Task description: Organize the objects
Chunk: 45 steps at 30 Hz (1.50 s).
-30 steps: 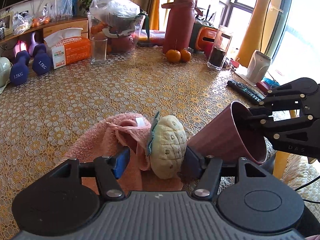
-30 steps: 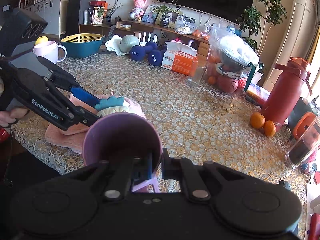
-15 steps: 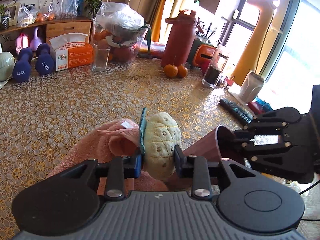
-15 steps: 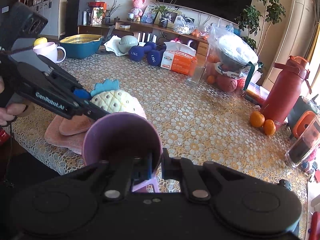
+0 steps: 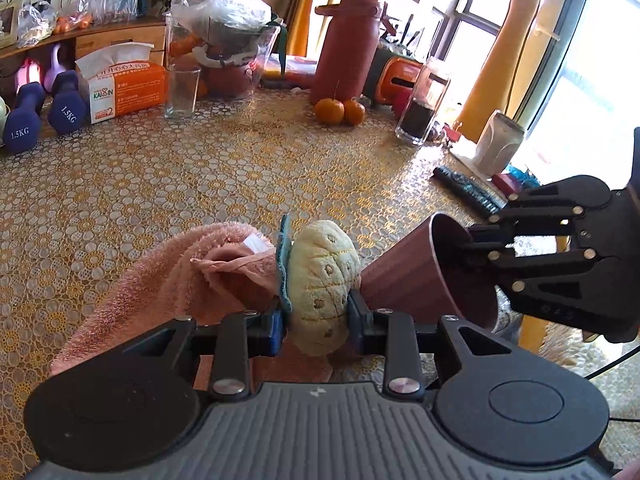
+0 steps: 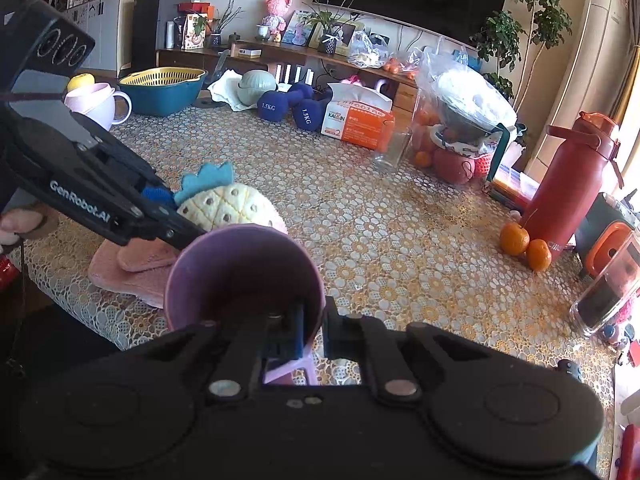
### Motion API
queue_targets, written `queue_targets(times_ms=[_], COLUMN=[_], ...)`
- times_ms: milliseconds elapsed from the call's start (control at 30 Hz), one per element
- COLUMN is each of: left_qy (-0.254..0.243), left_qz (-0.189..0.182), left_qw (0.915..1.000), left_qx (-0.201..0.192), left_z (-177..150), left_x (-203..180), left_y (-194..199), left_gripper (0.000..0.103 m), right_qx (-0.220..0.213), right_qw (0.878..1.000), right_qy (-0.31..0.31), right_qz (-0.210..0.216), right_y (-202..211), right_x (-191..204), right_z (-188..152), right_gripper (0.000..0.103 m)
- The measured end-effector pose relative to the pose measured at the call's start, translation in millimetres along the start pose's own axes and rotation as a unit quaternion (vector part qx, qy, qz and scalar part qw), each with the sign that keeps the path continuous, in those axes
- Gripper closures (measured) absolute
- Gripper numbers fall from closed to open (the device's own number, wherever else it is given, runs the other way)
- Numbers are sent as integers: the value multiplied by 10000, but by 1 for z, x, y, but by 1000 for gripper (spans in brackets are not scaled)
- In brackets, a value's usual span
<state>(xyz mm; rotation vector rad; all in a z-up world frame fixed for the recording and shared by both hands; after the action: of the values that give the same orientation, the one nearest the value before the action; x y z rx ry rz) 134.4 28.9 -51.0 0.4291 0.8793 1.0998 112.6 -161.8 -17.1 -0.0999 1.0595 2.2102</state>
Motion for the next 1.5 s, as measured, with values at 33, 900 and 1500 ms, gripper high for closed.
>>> queue_targets(times_ms=[33,900,1500], left_qy=[-57,10,-137], left_qz=[129,-453,144], left_qw=[9999,9989,9997], left_qx=[75,-72,147], left_z=[-1,23,26], left_x=[0,-5,10], left_y=[-5,-2,-33], left_gripper=[73,73,73], right_qx=[-5,226,249], right_qw=[10000,9994,9995], right_qy=[-3,-149,-169], right_qz=[6,-195,-139], right_y=[0,-8,-14], right_x=[0,-19,-20], right_z=[0,0,8], right_gripper=[96,96,96])
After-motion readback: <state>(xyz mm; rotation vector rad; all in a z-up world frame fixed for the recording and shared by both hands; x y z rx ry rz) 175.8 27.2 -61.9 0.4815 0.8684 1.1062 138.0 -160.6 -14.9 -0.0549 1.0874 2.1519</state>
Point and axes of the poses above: each gripper's, at about its wrist camera, not at the fingertips, and y roughly against the way its jaws point, x to its left, z to its top, the point moved 1 cm from there along -y, roughly the way its jaws point, and after that the axes turned 14 degrees about y, right-handed, at the moved point
